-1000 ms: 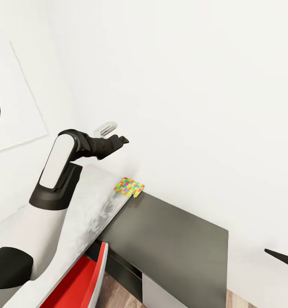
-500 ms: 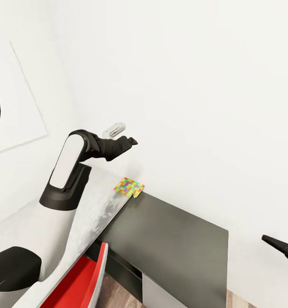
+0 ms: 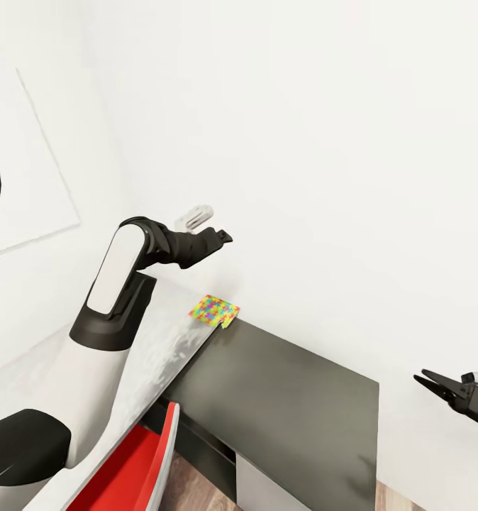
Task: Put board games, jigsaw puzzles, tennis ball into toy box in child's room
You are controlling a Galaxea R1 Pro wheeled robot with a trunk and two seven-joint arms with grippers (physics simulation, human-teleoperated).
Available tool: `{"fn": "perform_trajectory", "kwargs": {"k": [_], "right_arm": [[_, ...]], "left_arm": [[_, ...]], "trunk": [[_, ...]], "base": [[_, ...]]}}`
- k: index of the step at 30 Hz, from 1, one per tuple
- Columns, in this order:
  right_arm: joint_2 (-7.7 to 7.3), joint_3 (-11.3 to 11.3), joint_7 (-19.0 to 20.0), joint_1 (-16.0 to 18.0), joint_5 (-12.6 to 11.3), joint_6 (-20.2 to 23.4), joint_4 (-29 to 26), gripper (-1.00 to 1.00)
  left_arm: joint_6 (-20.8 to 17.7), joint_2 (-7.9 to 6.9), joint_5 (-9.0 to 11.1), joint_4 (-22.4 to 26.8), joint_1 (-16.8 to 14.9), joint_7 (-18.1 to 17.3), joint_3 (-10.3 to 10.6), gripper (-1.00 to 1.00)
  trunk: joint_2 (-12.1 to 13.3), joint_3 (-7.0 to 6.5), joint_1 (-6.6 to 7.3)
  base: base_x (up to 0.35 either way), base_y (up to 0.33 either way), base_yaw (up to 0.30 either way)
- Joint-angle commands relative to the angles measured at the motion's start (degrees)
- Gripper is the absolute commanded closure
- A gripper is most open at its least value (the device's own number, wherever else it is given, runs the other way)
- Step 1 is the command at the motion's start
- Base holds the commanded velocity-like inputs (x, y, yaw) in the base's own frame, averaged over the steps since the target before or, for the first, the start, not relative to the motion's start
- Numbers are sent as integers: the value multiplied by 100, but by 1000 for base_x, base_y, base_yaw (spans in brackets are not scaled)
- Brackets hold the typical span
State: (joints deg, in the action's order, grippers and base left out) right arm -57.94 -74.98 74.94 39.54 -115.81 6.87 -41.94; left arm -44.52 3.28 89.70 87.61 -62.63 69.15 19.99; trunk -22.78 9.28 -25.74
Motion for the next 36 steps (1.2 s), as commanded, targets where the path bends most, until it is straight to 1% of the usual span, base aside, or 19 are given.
{"fn": "perform_trajectory", "kwargs": {"k": [1, 4, 5, 6, 9, 12, 14, 15, 17, 18, 20, 21, 23, 24, 27, 28, 31, 34, 36], "right_arm": [[-6, -43, 17, 19, -60, 60, -10, -100], [-24, -17, -407, 88, -58, 65, -409, -100], [-33, -2, -955, 145, -57, 56, -838, -100], [-33, -2, -955, 145, -57, 56, -838, -100], [-31, 38, -1593, 182, -52, 18, -1278, -100], [-28, 64, -1825, 190, -51, 5, -1417, -100], [-19, 145, -2300, 201, -50, -13, -1685, -100], [-19, 145, -2300, 201, -50, -13, -1685, -100], [-8, 258, -2762, 208, -47, -16, -1940, -100], [-8, 258, -2762, 208, -47, -16, -1940, -100], [9, 373, -3205, 212, -36, -6, -2169, -100], [9, 373, -3205, 212, -36, -6, -2169, -100], [29, 479, -3634, 222, -21, 7, -2365, -100], [29, 479, -3634, 222, -21, 7, -2365, -100], [66, 631, -4278, 256, -8, 27, -2610, -100], [66, 631, -4278, 256, -8, 27, -2610, -100], [141, 744, -4916, 314, -3, 73, -2764, -100], [180, 777, -5115, 329, -3, 100, -2791, -100], [290, 863, -5493, 350, -6, 161, -2810, -100]], "left_arm": [[-33, 2, 39, 3, -8, 53, -3, -100], [-32, 8, 39, 1, -6, 54, 1, -100], [-31, 12, 39, -3, -5, 53, 3, -100], [-31, 12, 39, -3, -5, 53, 3, -100], [-31, 12, 39, -5, -5, 52, 4, -100], [-31, 13, 39, -7, -4, 51, 4, -100], [-31, 14, 39, -14, -4, 49, 5, -100], [-31, 14, 39, -14, -4, 49, 5, -100], [-31, 14, 39, -26, -4, 48, 5, -100], [-31, 14, 39, -26, -4, 48, 5, -100], [-31, 15, 39, -35, -4, 48, 5, -100], [-31, 15, 39, -35, -4, 48, 5, -100], [-31, 15, 39, -41, -4, 49, 5, -100], [-31, 15, 39, -41, -4, 49, 5, -100], [-31, 9, 39, -46, 1, 52, 3, -100], [-31, 9, 39, -46, 1, 52, 3, -100], [-31, 7, 39, -48, 10, 49, 3, -100], [-29, 7, 39, -49, 13, 49, 3, -100], [-26, 7, 39, -50, 14, 51, 4, -100]], "trunk": [[-14, 13, -4], [-14, 13, -4], [-14, 13, -4], [-14, 13, -4], [-14, 13, -4], [-14, 13, -4], [-14, 13, -4], [-14, 13, -4], [-14, 13, -4], [-14, 13, -4], [-14, 13, -4], [-14, 13, -4], [-14, 13, -4], [-14, 13, -4], [-14, 13, -4], [-14, 14, -4], [-14, 15, -4], [-14, 18, -4], [-14, 22, -4]], "base": [[0, 0, 0], [0, 0, 0], [0, 0, 0], [0, 0, 0], [0, 0, 0], [0, 0, 0], [0, 0, 0], [0, 0, 0], [0, 0, 0], [0, 0, 0], [0, 0, 0], [0, 0, 0], [0, 0, 0], [0, 0, 0], [0, 0, 0], [0, 0, 0], [0, 0, 14], [0, 0, 31], [0, 0, 48]]}}
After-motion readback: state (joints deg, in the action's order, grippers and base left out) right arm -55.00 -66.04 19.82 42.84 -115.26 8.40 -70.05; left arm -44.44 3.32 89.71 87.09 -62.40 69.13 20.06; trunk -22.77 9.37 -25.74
